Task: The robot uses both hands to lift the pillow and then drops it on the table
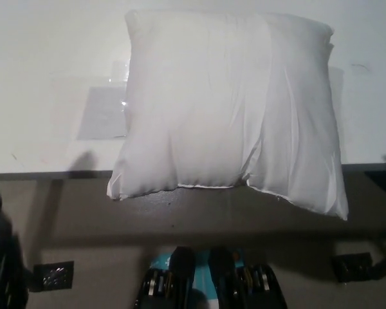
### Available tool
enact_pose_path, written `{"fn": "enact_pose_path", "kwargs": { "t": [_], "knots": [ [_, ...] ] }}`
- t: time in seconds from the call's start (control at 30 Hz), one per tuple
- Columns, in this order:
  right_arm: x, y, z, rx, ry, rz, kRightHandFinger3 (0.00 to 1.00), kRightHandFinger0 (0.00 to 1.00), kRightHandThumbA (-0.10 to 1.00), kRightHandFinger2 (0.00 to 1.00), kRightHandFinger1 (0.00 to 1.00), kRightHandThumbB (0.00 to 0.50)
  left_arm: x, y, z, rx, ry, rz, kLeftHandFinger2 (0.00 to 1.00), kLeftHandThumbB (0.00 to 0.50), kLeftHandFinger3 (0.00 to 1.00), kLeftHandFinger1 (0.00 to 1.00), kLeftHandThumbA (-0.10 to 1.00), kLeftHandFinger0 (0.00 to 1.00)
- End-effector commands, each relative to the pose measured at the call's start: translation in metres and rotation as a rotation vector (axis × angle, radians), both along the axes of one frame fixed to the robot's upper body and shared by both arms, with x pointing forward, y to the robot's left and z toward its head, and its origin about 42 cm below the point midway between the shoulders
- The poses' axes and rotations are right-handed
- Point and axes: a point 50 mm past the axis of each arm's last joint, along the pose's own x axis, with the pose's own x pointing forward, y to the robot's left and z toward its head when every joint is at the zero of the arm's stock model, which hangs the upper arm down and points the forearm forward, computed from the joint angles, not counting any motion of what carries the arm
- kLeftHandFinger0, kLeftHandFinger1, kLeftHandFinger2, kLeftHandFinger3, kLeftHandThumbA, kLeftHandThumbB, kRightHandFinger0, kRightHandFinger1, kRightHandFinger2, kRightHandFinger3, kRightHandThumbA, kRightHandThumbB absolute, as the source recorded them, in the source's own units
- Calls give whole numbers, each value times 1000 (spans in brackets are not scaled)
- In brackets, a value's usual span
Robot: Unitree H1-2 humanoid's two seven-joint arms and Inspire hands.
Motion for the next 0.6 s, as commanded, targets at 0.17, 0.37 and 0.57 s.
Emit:
{"fn": "enact_pose_path", "kwargs": {
  "t": [0.17, 0.37, 0.57],
  "knots": [
    [59, 33, 15, 88, 138, 43, 1000, 1000, 1000, 1000, 1000, 290, 93, -34, -23, -70, 159, 25, 1000, 70, 1000, 1000, 1000, 1000],
    [90, 44, -13, 129, 240, 34, 1000, 1000, 1000, 1000, 1000, 263, 125, -60, -63, -91, 324, -10, 1000, 83, 1000, 1000, 1000, 1000],
    [105, 51, -56, 174, 383, 31, 1000, 1000, 1000, 1000, 1000, 235, 129, -74, -117, -59, 499, 8, 1000, 53, 1000, 1000, 1000, 1000]
  ]
}}
